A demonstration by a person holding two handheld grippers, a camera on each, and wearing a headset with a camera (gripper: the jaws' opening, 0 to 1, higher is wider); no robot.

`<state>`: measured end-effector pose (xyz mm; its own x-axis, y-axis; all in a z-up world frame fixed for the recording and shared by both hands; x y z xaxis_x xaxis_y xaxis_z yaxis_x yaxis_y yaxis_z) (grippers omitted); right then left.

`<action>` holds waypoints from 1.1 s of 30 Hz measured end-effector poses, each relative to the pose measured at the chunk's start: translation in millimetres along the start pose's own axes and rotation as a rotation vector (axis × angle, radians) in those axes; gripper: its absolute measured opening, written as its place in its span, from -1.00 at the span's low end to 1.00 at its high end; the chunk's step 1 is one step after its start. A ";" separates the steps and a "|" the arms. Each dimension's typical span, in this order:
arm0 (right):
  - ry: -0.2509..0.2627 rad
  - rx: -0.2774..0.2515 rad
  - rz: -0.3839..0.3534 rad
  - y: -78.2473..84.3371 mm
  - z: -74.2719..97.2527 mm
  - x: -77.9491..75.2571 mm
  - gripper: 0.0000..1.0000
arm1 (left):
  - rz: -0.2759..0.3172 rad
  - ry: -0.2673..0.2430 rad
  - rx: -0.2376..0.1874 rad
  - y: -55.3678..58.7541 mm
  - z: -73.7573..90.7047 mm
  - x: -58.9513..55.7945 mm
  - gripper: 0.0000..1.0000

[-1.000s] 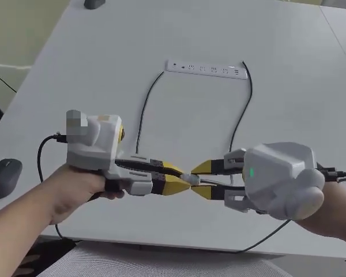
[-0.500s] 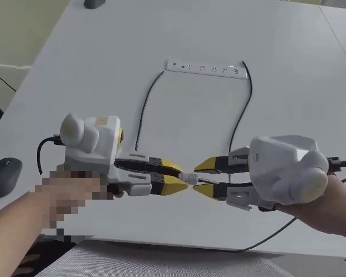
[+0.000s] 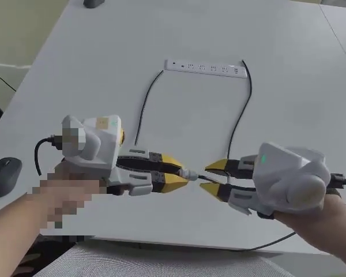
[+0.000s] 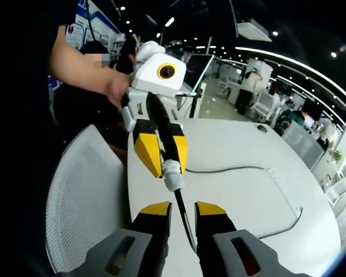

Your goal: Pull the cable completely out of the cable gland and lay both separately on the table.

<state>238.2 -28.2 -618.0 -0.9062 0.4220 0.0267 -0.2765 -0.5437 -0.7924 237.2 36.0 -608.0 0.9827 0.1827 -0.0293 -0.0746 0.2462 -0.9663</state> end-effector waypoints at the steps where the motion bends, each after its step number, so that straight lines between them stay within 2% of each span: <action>1: 0.006 -0.009 -0.002 -1.1 -0.6 0.6 -0.77 | -0.006 -0.002 0.003 -0.5 -0.4 0.4 -0.71; 2: 0.030 -0.024 0.001 -3.0 -1.0 -0.6 -0.78 | -0.009 -0.005 0.003 -1.5 -0.6 1.0 -0.71; 8: 0.070 -0.071 -0.010 -9.1 -2.3 -1.9 -0.87 | -0.003 -0.023 -0.009 -3.8 -0.9 5.7 -0.71; 11: 0.073 -0.076 -0.012 -9.7 -3.0 -1.9 -0.96 | -0.009 -0.026 -0.011 -4.8 -1.7 6.1 -0.72; 21: 0.107 -0.086 -0.038 -8.9 -4.9 -4.3 -0.99 | -0.002 -0.039 -0.005 -4.1 -2.3 9.1 -0.72; 29: 0.111 -0.090 -0.070 -6.0 -4.9 -7.3 -0.99 | 0.008 -0.043 -0.005 -3.3 -3.5 9.6 -0.72; 33: 0.112 -0.100 -0.124 -1.9 -5.5 -11.4 -1.00 | 0.013 -0.049 0.001 -1.6 -3.2 10.9 -0.72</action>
<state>250.7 -28.0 -620.1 -0.8242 0.5627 0.0639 -0.3456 -0.4104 -0.8439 248.6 34.6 -607.6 0.9723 0.2319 -0.0292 -0.0874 0.2449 -0.9656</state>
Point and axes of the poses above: the centre of the closed fingertips' face, and the gripper's own axes: z roughly backward along the fingers, x roughly to its left, y roughly out of its underside, the point moved 3 cm from there along z, roughly backward along the fingers, and after that the axes turned 15 degrees about -z, right-handed, at the moved point
